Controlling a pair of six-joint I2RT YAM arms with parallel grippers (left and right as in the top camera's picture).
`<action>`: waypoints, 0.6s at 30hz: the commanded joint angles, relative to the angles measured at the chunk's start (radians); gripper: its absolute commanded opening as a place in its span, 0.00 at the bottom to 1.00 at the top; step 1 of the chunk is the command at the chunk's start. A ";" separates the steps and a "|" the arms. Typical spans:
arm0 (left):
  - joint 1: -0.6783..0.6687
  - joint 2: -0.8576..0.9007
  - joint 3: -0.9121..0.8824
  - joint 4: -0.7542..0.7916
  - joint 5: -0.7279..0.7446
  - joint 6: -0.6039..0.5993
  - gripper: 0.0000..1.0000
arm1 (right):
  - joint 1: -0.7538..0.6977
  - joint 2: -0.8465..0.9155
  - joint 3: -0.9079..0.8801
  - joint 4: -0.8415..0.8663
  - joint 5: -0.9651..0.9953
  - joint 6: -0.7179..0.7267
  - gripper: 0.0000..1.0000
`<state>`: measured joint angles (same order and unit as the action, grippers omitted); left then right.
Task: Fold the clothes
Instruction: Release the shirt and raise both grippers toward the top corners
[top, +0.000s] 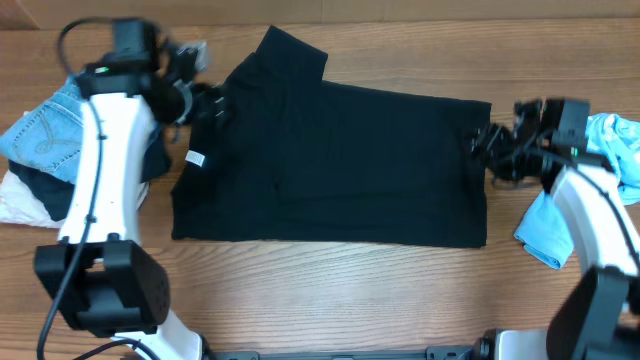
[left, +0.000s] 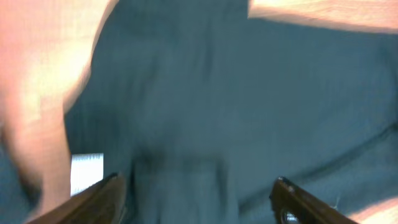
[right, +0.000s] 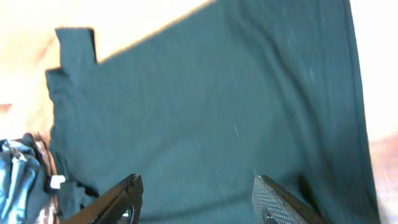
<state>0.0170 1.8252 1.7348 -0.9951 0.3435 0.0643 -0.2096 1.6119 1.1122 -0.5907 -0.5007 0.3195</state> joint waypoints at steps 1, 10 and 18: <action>-0.069 0.043 0.071 0.124 -0.092 -0.045 0.88 | 0.001 0.153 0.209 0.006 -0.016 -0.010 0.64; -0.062 0.165 0.074 0.341 -0.085 -0.185 0.98 | -0.016 0.479 0.417 0.105 0.272 -0.040 0.77; -0.063 0.173 0.074 0.327 -0.081 -0.184 0.97 | -0.014 0.609 0.417 0.227 0.264 -0.031 0.75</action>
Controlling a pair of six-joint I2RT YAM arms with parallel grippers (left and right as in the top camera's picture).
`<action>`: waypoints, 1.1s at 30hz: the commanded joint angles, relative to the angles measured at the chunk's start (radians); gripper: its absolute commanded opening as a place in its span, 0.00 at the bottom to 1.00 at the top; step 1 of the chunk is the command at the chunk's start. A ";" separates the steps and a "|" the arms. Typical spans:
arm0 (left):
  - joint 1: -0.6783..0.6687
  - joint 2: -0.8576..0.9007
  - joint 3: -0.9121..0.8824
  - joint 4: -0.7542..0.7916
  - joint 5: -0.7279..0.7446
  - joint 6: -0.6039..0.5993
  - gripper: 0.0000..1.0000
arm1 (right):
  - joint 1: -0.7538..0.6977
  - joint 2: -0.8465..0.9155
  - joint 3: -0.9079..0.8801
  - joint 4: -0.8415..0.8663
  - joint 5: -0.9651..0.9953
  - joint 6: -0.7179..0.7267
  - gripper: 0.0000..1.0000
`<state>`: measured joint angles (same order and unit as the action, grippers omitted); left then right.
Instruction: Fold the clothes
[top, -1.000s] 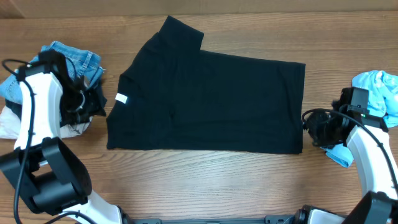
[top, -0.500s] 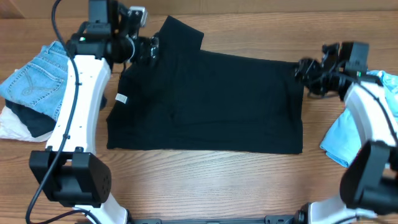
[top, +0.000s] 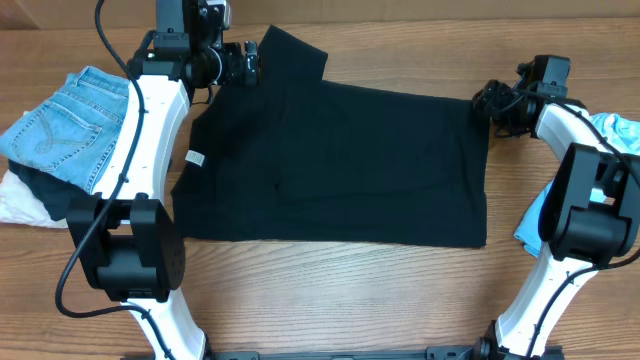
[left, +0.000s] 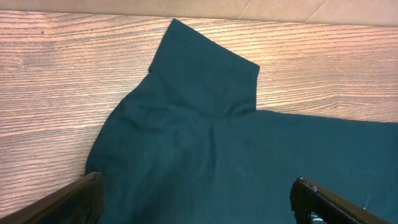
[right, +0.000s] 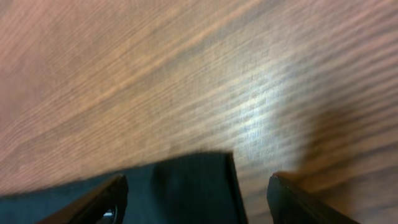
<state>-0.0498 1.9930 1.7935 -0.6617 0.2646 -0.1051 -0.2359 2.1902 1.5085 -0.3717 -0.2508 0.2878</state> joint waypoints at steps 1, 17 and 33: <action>0.003 0.005 0.015 -0.011 -0.002 -0.015 0.97 | 0.016 0.041 0.021 0.008 0.014 0.000 0.74; 0.003 0.005 0.015 -0.074 -0.002 -0.007 0.97 | 0.017 -0.192 0.021 -0.134 -0.031 -0.092 0.04; 0.003 0.005 0.015 -0.114 0.050 -0.008 0.94 | 0.054 -0.354 -0.004 -0.659 -0.042 -0.125 0.04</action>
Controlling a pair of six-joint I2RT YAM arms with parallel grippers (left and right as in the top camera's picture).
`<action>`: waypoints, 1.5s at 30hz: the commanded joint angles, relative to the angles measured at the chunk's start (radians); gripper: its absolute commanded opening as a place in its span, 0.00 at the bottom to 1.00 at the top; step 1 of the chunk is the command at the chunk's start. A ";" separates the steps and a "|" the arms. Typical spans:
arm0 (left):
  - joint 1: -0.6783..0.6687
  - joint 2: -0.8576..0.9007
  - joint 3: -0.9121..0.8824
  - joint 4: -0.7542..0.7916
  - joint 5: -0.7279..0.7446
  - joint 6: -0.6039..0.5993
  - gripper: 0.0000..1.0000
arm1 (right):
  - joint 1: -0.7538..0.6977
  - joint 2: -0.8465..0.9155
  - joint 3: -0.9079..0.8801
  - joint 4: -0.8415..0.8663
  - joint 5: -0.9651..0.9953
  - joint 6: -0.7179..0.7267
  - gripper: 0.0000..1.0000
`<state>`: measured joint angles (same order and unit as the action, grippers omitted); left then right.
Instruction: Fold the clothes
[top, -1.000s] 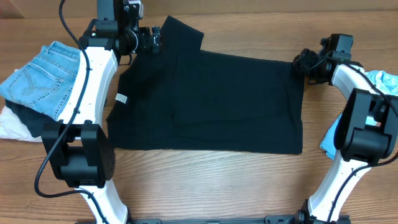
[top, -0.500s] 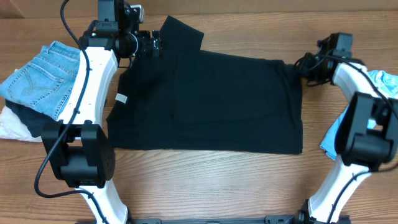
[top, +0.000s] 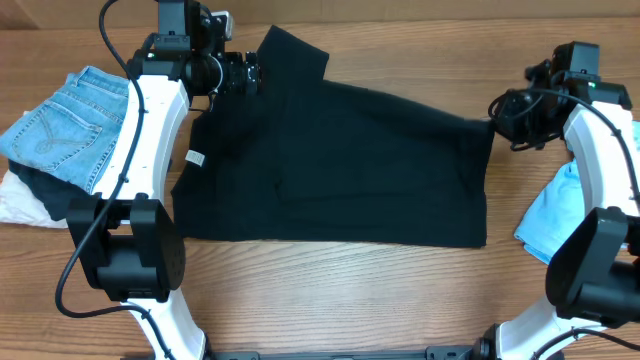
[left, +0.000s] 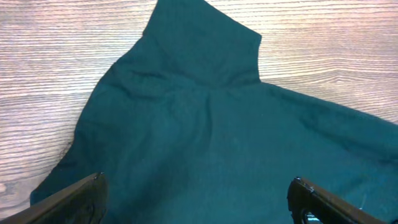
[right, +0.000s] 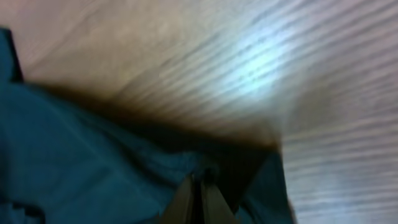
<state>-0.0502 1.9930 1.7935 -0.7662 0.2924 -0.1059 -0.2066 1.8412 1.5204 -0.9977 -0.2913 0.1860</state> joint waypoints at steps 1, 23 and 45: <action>0.003 0.005 0.015 -0.016 0.023 -0.007 0.94 | 0.034 -0.005 -0.023 -0.055 -0.001 -0.023 0.04; -0.037 0.008 0.015 -0.001 0.029 0.069 0.92 | 0.089 -0.005 -0.203 0.000 -0.008 0.023 0.59; -0.110 0.504 0.018 0.848 -0.275 0.106 0.71 | 0.089 -0.005 -0.246 -0.087 -0.208 -0.086 0.59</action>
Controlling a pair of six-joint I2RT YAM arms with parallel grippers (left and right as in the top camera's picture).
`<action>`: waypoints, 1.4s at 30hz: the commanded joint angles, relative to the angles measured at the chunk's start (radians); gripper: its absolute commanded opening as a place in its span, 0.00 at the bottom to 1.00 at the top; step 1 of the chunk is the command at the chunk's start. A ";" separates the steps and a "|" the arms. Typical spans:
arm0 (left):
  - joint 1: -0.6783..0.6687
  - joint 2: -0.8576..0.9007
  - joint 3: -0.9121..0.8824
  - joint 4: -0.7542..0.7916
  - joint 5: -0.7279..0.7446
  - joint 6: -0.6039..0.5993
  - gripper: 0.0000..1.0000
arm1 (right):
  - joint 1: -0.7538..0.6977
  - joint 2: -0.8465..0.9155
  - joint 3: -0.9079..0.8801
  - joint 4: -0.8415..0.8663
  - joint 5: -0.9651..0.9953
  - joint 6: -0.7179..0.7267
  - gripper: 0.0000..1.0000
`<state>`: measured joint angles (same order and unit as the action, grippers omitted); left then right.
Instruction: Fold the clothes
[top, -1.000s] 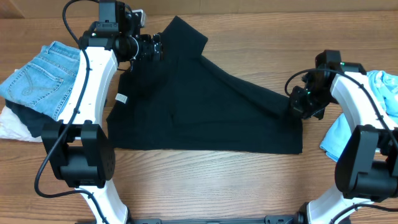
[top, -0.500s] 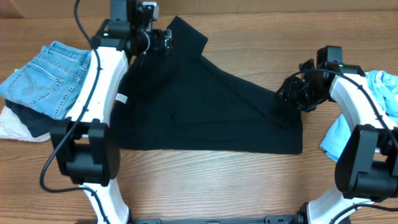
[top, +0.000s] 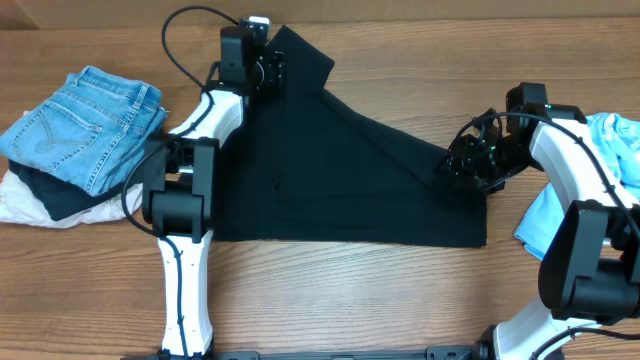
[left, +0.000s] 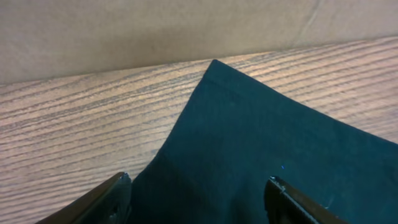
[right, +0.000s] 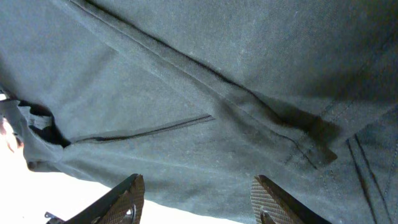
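A black shirt (top: 330, 190) lies flat on the wooden table. Its far right corner is folded in, so its far edge runs slantwise from the sleeve (top: 300, 55) down to the right. My left gripper (top: 272, 72) hovers open at that sleeve; the left wrist view shows the left gripper (left: 199, 180) over the dark cloth (left: 249, 137). My right gripper (top: 458, 165) is open over the folded-in corner. In the right wrist view the right gripper (right: 198, 178) has seamed fabric (right: 186, 74) between and beyond its fingers, gripping nothing. The left arm hides the shirt's left edge.
A stack of blue jeans (top: 70, 115) on dark and white clothes (top: 40, 200) sits at the left. Light blue garments (top: 610, 140) lie at the right edge, under the right arm. A cardboard wall (left: 155, 31) runs along the table's far side.
My right gripper, then shut on the shirt's far right corner, is now open and lower left over the shirt, with that corner folded in. The left gripper has shifted right onto the sleeve.
Both grippers first stood open at the shirt's left and right edges. Then the left was by the far left sleeve and the right at the far right corner. The right then shut on that corner and held it raised. Now the corner lies folded inward, released.
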<state>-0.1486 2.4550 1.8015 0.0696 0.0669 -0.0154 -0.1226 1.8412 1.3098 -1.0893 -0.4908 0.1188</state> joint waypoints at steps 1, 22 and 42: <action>-0.013 0.056 0.010 0.010 -0.049 0.016 0.71 | 0.005 -0.005 -0.046 0.010 -0.008 -0.019 0.59; 0.000 0.047 0.444 -0.578 -0.039 0.073 0.04 | 0.005 -0.005 -0.096 0.058 -0.028 -0.014 0.55; 0.030 0.047 0.573 -1.271 -0.093 0.150 0.68 | 0.005 -0.005 -0.096 0.083 -0.027 0.011 0.56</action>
<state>-0.1162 2.5061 2.3512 -1.1530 -0.0502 0.1192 -0.1226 1.8412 1.2209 -1.0122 -0.5018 0.1207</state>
